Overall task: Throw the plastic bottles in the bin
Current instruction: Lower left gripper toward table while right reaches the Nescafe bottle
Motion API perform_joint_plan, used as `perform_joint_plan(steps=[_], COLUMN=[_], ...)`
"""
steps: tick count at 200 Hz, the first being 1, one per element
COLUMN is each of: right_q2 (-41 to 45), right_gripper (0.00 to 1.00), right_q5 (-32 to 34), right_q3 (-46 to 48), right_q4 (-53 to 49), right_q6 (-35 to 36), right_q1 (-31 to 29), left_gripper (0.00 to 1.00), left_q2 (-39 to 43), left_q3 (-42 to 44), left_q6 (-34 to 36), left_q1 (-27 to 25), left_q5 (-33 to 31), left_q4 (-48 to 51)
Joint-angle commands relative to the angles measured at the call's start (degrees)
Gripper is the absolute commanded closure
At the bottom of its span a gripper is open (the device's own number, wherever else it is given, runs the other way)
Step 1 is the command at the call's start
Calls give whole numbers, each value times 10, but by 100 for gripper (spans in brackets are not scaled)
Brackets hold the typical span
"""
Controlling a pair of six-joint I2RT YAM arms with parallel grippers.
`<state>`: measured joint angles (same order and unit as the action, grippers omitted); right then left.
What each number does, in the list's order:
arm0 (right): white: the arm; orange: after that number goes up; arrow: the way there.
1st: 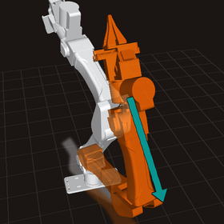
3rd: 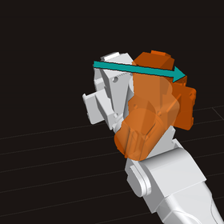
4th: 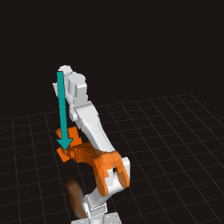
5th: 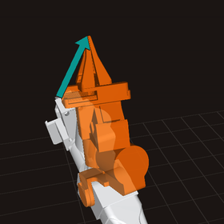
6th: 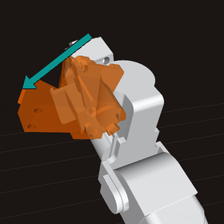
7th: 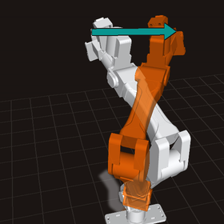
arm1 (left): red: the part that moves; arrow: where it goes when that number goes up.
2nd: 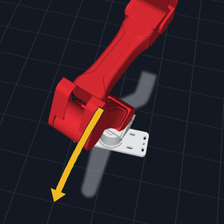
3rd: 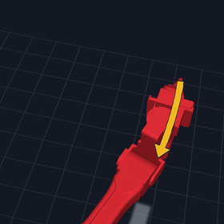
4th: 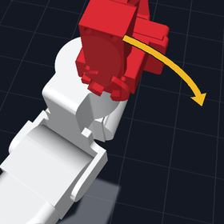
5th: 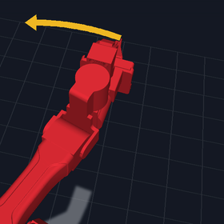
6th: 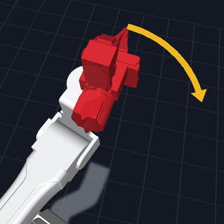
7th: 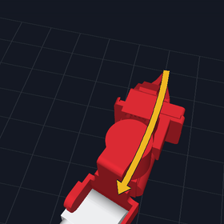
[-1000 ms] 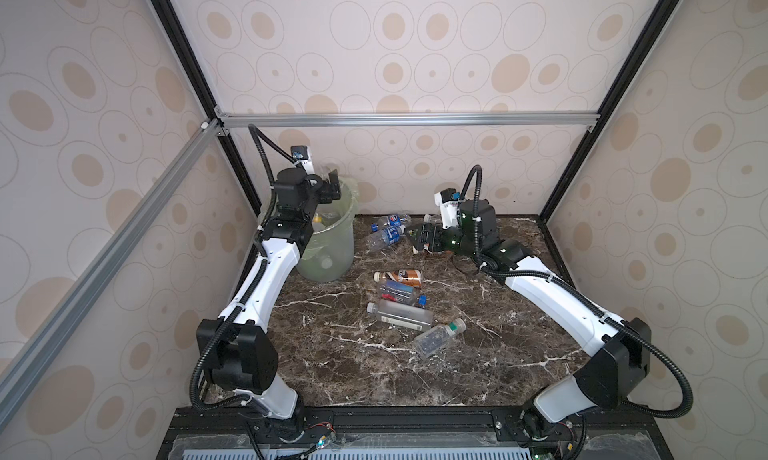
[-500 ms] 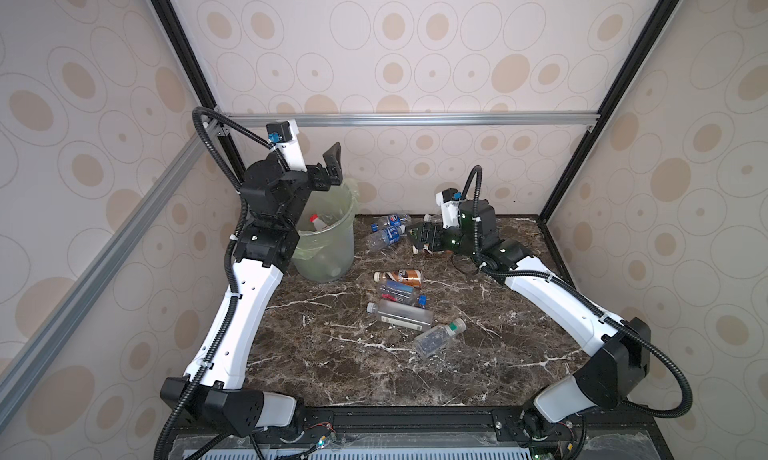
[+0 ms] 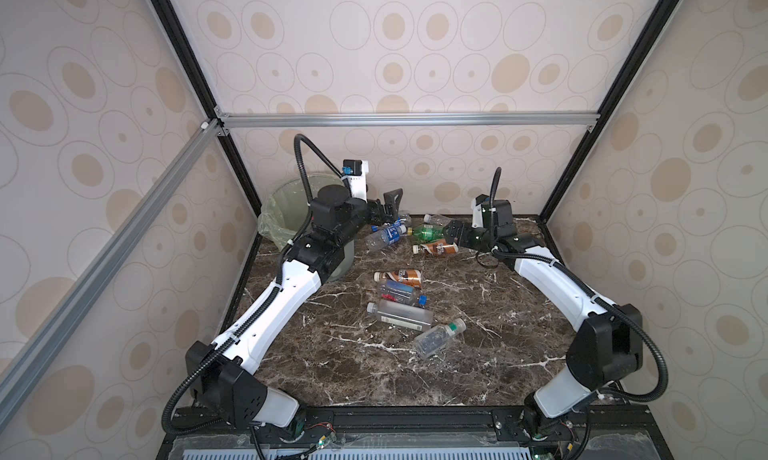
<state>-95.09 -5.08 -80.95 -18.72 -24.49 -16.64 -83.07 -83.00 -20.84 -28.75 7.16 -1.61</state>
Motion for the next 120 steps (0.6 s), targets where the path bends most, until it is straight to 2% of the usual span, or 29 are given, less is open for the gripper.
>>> perform_joint_plan(steps=[1,45,74,120], right_q2=[-49,-175,-250,-324], right_gripper=[1,1,1,1], right_q5=[2,1,-14,-29], right_q3=[-33,-158,-241,-320], right_q4=[-32,-77,-107,-124], right_q6=[25,66,92,113], right_q1=[3,22,22,22], left_gripper=[1,1,1,1], left_q2=[-10,-19,-23,-42], left_q3=[18,83,117,143], left_q6=[-52,-113,-128,-136], left_q1=[-26,-35,-39,-40], left_q5=[4,14,22,31], left_q4=[-38,-74,-92,-110])
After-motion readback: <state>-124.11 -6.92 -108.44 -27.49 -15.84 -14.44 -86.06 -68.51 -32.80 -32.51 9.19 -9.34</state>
